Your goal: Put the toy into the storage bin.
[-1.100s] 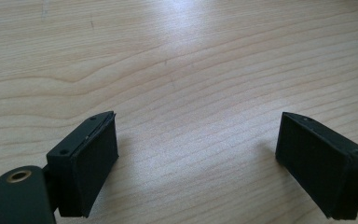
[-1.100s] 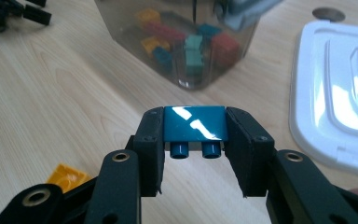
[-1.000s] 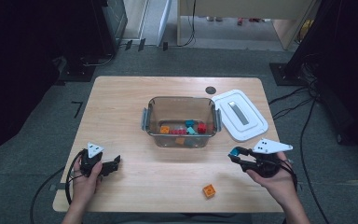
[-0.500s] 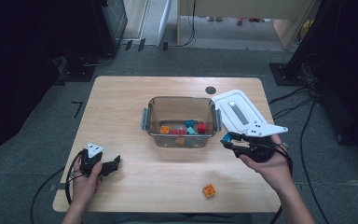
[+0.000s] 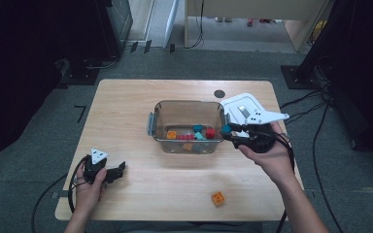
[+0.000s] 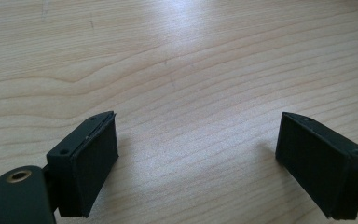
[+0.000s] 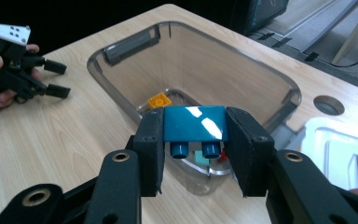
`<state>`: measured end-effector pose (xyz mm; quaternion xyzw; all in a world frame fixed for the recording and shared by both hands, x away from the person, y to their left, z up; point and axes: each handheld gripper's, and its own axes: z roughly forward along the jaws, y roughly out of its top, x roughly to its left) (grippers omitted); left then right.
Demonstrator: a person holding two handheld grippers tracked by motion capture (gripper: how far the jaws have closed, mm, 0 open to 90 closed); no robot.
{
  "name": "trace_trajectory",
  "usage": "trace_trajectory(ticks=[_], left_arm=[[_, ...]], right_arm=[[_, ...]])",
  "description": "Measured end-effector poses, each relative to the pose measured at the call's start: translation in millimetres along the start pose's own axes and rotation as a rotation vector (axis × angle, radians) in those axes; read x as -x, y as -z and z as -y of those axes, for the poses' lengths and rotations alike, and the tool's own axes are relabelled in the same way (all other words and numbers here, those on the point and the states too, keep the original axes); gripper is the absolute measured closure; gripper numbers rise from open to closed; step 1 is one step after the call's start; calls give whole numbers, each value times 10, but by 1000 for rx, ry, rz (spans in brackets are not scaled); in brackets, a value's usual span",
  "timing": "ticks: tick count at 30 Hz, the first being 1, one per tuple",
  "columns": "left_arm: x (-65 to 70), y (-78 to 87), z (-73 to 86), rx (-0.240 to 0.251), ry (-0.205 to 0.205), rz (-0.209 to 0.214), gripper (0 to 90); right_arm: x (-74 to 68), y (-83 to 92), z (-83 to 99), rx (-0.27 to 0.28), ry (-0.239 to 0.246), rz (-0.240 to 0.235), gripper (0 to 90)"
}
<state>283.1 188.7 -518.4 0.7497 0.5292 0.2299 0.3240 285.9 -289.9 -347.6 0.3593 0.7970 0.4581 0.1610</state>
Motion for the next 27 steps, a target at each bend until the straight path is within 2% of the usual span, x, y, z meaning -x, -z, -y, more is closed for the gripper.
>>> trace_trajectory(ticks=[8, 16, 20, 27], left_arm=[[1, -1, 0, 1, 1, 0, 128], [-1, -1, 0, 2, 0, 0, 128], [-1, -2, 0, 3, 0, 0, 128], [-2, -2, 0, 3, -1, 0, 128]], right_arm=[[-32, -199, -168, 4, 1, -18, 599], [-44, -448, -286, -14, -2, -31, 599], [-24, -600, -316, -29, -13, -33, 599], [29, -874, -328, -58, -67, -31, 599]])
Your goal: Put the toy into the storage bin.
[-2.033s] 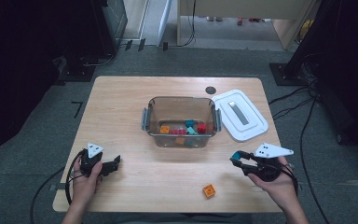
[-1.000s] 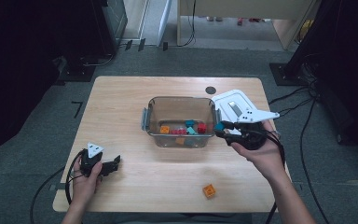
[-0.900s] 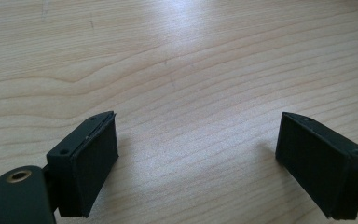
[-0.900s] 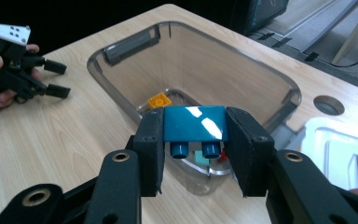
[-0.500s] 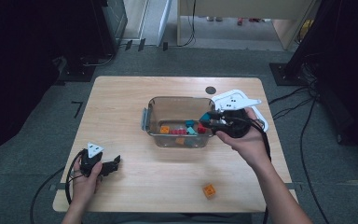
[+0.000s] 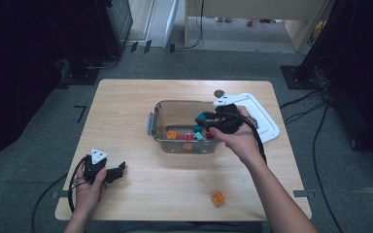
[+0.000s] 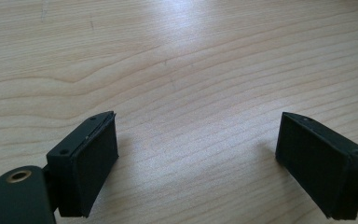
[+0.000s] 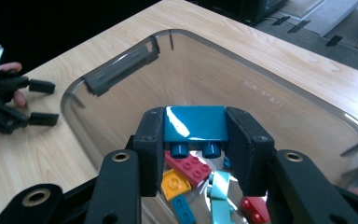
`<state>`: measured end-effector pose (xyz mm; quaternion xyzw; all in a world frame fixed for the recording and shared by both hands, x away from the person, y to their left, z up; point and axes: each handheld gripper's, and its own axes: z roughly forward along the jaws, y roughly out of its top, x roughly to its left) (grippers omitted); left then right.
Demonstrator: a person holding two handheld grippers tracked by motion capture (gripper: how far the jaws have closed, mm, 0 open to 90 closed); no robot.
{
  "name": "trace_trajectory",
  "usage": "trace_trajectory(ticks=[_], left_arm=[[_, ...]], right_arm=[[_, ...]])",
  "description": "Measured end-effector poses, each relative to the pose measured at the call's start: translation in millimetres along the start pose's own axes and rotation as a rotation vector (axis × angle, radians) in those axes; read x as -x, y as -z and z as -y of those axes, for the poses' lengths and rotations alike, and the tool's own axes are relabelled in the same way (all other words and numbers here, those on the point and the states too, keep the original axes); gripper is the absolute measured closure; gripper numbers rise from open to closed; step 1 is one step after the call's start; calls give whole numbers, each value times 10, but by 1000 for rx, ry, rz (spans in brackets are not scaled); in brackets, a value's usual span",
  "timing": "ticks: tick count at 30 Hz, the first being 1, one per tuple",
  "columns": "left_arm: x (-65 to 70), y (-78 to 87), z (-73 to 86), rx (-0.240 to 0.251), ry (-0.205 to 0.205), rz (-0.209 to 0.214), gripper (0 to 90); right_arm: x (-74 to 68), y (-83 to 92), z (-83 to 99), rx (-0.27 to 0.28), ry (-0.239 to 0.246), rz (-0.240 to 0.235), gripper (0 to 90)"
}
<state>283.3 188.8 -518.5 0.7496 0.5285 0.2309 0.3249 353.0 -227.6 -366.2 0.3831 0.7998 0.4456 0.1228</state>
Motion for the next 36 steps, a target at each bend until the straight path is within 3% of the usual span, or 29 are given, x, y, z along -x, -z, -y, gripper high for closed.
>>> trace_trajectory(ticks=[12, 18, 25, 36], left_arm=[[0, 1, 0, -1, 0, 1, 128], [-1, 1, 0, -1, 0, 3, 128], [-2, 1, 0, -2, -1, 3, 128], [-2, 1, 0, -1, -1, 3, 128]], right_arm=[[24, -375, -168, -44, -56, 13, 599], [52, -559, -160, -75, -75, 24, 597], [74, -637, -148, -90, -95, 36, 595], [72, -722, -126, -168, -89, 32, 589]])
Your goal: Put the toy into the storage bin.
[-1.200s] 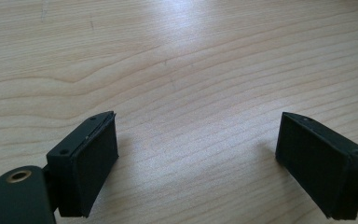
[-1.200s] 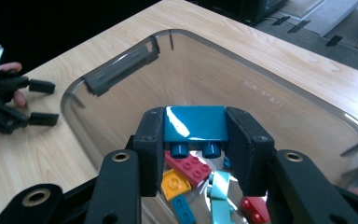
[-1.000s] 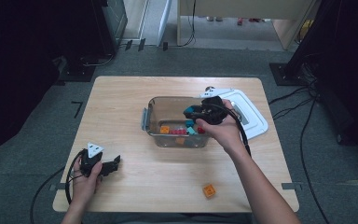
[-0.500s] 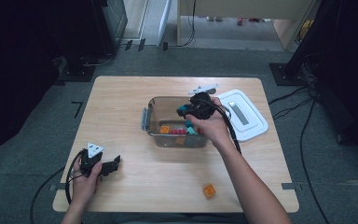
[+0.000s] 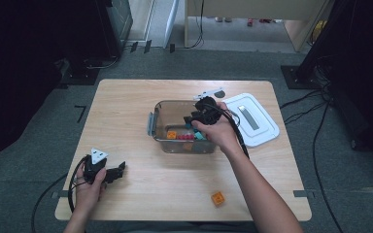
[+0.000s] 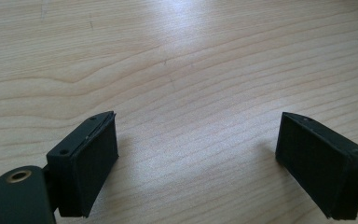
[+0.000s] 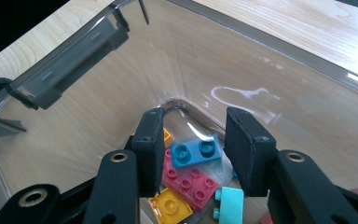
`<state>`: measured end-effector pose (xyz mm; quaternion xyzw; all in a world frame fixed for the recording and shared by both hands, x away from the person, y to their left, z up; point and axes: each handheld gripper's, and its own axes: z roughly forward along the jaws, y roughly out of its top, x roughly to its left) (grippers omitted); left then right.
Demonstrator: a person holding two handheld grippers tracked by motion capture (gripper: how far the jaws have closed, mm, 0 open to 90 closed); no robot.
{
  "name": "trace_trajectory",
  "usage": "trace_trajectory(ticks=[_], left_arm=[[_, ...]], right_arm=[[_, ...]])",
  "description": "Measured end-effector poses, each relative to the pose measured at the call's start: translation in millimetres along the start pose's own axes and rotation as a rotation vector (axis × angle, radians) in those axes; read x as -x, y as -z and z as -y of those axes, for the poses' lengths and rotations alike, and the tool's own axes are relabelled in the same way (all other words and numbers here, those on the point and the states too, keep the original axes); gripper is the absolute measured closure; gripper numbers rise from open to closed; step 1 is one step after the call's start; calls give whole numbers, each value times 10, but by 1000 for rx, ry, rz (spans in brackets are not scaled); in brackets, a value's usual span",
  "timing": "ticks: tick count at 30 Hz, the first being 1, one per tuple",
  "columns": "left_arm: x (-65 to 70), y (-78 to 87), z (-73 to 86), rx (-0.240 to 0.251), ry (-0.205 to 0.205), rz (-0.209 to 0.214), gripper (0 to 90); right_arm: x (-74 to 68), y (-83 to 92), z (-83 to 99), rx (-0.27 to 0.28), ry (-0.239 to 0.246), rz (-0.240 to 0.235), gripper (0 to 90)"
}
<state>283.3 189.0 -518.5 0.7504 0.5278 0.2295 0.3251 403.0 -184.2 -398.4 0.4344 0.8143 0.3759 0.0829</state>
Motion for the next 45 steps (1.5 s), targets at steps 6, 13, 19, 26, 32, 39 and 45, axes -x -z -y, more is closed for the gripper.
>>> trace_trajectory(ticks=[6, 13, 19, 26, 32, 39, 45], left_arm=[[0, 0, 0, 0, 0, 0, 128], [0, 0, 0, 0, 0, 0, 128], [-1, 0, 0, 0, -1, -1, 128], [0, -1, 0, 2, 0, -1, 128], [0, 0, -1, 0, -1, 0, 128], [1, 0, 0, -1, 0, 0, 128], [1, 0, 0, 0, 0, 0, 128]], right_arm=[[-4, 4, -6, 4, 0, 2, 572], [-36, 115, 10, 57, 28, -14, 486], [-96, 293, 75, 113, 82, -7, 321], [-145, 567, 239, 181, 130, -42, 244], [-223, 786, 463, 208, 192, -50, 215], [-290, 977, 754, 206, 221, -43, 172], [-309, 1066, 1010, 203, 242, -52, 172]])
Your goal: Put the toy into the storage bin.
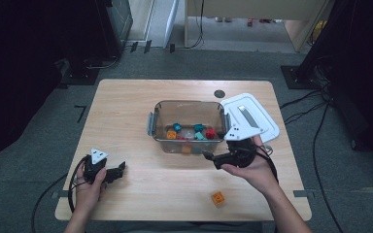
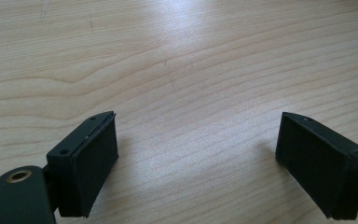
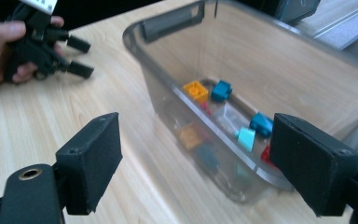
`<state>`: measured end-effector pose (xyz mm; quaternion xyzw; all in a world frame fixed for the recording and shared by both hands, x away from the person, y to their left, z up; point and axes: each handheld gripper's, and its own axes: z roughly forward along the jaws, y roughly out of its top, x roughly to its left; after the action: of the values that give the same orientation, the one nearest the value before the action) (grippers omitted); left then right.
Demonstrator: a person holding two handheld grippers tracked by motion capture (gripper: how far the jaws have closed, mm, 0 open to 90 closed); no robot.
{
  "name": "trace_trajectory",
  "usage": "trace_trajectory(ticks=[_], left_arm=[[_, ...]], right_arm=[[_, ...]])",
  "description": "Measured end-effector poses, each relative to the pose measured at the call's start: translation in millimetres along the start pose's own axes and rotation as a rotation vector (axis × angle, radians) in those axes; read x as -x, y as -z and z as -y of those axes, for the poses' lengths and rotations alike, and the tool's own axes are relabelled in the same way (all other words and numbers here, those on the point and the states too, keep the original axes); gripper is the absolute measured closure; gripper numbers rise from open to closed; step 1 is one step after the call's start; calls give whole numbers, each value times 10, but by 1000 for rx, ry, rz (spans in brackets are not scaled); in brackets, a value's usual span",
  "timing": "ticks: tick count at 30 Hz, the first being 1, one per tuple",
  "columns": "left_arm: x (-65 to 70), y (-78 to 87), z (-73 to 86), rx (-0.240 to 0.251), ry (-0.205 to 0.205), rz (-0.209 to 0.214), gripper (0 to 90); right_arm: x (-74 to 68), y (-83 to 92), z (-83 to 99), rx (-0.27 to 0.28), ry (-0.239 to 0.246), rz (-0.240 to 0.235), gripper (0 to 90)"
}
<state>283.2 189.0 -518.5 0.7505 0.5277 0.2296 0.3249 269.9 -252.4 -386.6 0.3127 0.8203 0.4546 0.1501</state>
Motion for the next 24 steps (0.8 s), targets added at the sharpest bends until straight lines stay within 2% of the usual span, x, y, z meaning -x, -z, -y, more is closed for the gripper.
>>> trace_trajectory(ticks=[3, 9, 18, 24], left_arm=[[0, 0, 0, 0, 0, 0, 128], [1, 0, 0, 0, 1, -1, 128], [2, 0, 0, -1, 1, -2, 127], [2, 0, 0, 0, 1, -2, 128]], right_arm=[[-44, 56, 144, -4, 16, -2, 184], [-130, 132, 464, -9, 3, -18, 227], [-280, 108, 896, -34, -6, -76, 289], [-364, 60, 1108, -70, -15, -89, 315]])
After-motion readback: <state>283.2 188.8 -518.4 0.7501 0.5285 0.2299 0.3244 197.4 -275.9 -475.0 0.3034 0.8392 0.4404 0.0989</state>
